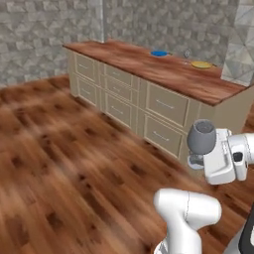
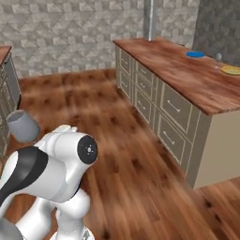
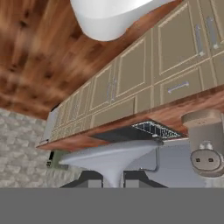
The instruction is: Retrieve the wine glasses from the counter and place one next to each plate.
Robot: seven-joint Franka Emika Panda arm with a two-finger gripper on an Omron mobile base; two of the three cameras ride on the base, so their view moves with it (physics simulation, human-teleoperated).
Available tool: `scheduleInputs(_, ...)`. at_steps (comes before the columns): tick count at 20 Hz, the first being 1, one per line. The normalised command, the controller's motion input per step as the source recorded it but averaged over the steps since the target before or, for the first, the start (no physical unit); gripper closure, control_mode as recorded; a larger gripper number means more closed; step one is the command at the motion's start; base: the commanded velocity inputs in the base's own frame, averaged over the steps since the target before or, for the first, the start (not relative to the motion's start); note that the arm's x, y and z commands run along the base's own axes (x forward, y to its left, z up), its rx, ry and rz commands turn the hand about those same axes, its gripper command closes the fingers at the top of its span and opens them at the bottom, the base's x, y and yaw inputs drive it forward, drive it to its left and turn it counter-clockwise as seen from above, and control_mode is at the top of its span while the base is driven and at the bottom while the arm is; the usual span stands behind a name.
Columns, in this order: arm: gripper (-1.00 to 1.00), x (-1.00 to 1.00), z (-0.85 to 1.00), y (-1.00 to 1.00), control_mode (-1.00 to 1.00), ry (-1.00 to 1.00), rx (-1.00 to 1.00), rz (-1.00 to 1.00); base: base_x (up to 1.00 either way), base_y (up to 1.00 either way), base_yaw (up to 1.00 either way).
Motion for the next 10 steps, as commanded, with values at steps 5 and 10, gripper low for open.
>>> scheduleInputs(5, 1.0, 0.0, 0.0, 0.0, 1.0, 0.0, 0.0, 0.0, 0.7, -1.0, -0.14)
scheduleInputs(10, 1.0, 0.0, 0.0, 0.0, 1.0, 0.0, 0.0, 0.0, 0.28, -1.0, -0.08)
